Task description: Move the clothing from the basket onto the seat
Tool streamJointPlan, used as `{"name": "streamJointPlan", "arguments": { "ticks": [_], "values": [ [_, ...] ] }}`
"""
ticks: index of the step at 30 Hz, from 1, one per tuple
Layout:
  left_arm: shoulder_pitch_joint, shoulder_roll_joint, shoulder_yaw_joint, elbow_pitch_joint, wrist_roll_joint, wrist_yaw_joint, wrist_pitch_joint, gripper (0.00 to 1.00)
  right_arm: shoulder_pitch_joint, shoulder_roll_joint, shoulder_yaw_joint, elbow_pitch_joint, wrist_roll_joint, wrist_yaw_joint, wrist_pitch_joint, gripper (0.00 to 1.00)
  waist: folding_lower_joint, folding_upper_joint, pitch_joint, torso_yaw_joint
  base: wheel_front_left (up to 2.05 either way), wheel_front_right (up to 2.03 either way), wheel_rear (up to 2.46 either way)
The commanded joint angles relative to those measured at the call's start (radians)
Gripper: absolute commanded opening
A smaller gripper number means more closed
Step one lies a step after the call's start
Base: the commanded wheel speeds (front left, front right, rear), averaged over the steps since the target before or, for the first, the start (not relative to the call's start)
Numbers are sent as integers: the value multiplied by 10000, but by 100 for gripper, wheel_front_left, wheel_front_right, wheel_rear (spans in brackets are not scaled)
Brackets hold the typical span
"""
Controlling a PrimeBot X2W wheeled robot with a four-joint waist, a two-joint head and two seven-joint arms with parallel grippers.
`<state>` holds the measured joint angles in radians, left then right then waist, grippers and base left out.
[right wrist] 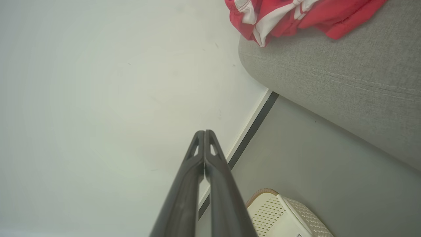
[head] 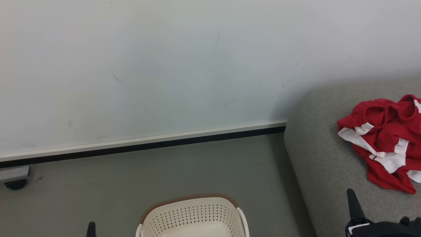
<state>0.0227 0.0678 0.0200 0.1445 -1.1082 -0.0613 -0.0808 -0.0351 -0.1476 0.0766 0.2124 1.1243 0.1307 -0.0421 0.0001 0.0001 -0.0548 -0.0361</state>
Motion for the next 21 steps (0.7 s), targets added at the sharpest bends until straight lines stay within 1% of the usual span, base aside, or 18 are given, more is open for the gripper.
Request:
{"name": "streamJointPlan", "arguments": {
  "ticks": [1, 11, 21],
  "values": [
    [-243, 106, 8, -1, -392, -88, 73, 0, -283, 30, -129, -35, 377, 2, 108, 0, -1, -1, 20, 14, 0, 0, 0],
    [-496, 111, 15, 209, -1442, -215, 279, 0, -410, 113, -456, 73, 1403, 3, 408, 0, -1, -1, 112, 71, 0, 0, 0],
    [-698, 110, 28, 377, -2267, -333, 463, 0, -493, 194, -742, 161, 2270, 3, 651, 0, -1, -1, 195, 124, 0, 0, 0]
  ]
}}
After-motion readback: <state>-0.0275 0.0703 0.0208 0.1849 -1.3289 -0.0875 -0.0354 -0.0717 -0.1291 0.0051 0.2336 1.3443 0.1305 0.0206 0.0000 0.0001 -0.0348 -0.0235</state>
